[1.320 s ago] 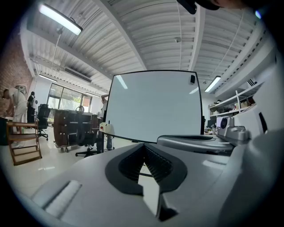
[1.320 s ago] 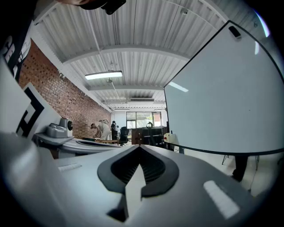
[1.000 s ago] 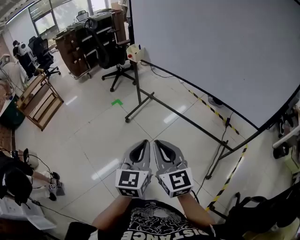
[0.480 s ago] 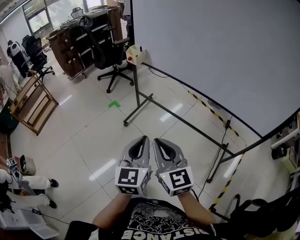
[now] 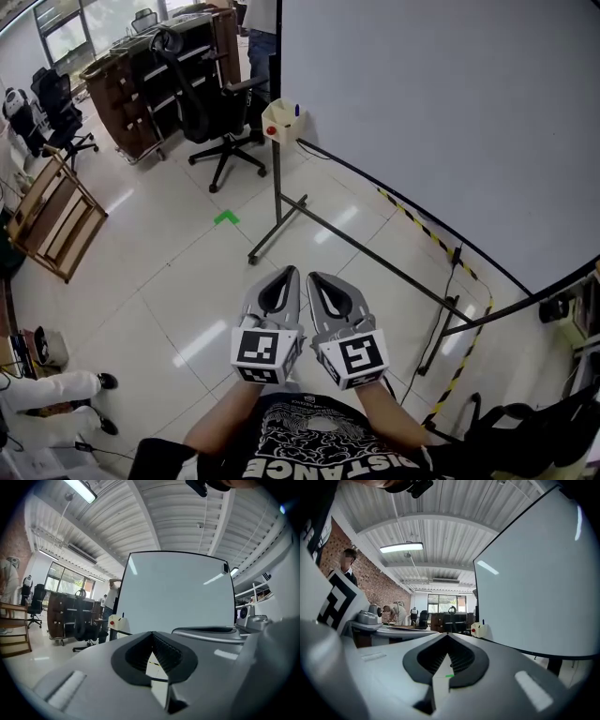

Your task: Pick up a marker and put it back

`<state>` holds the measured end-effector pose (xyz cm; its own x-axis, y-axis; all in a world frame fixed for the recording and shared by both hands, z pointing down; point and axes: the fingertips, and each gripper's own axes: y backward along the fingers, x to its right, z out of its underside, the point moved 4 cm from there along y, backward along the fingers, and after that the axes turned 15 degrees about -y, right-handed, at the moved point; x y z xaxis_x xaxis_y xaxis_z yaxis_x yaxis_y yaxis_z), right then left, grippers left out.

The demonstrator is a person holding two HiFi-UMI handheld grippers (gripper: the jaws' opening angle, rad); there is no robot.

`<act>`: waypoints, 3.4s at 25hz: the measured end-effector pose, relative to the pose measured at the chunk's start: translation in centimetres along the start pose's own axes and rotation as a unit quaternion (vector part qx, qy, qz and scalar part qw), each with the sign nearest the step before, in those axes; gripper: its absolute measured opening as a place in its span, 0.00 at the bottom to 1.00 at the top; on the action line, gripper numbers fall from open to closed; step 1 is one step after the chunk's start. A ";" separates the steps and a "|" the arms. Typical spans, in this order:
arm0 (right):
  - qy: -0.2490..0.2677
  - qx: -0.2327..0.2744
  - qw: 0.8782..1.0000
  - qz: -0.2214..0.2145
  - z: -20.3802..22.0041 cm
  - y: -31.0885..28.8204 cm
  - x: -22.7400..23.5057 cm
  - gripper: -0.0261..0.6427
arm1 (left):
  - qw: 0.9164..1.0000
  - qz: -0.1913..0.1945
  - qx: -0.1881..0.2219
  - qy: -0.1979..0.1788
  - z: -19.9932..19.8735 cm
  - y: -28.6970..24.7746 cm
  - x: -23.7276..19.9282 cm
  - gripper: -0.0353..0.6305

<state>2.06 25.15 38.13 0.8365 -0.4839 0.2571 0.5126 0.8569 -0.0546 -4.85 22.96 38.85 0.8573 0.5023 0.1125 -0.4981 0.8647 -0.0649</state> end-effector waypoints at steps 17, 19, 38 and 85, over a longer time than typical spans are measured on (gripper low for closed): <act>0.009 0.000 1.000 0.016 -0.8 -9.3 1.1 0.03 | 1.000 0.014 0.003 0.014 0.9 -5.7 -7.6 0.06; 0.011 0.002 1.000 0.013 -0.8 -10.1 1.6 0.03 | 1.000 0.013 0.001 0.012 1.2 -6.4 -8.1 0.06; 0.006 0.010 1.000 -0.017 -3.5 -20.8 8.9 0.03 | 1.000 -0.015 -0.008 -0.003 0.8 -17.4 -13.6 0.06; -0.011 -0.019 0.999 -0.025 -5.4 -39.0 21.0 0.17 | 0.998 -0.046 -0.043 -0.007 1.8 -34.5 -22.1 0.06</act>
<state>0.71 -19.39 40.43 0.8048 -0.5224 0.2816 0.5616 0.8239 -0.0766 -6.86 -17.96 40.36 0.8965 0.4215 0.1366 -0.4040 0.9042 -0.1386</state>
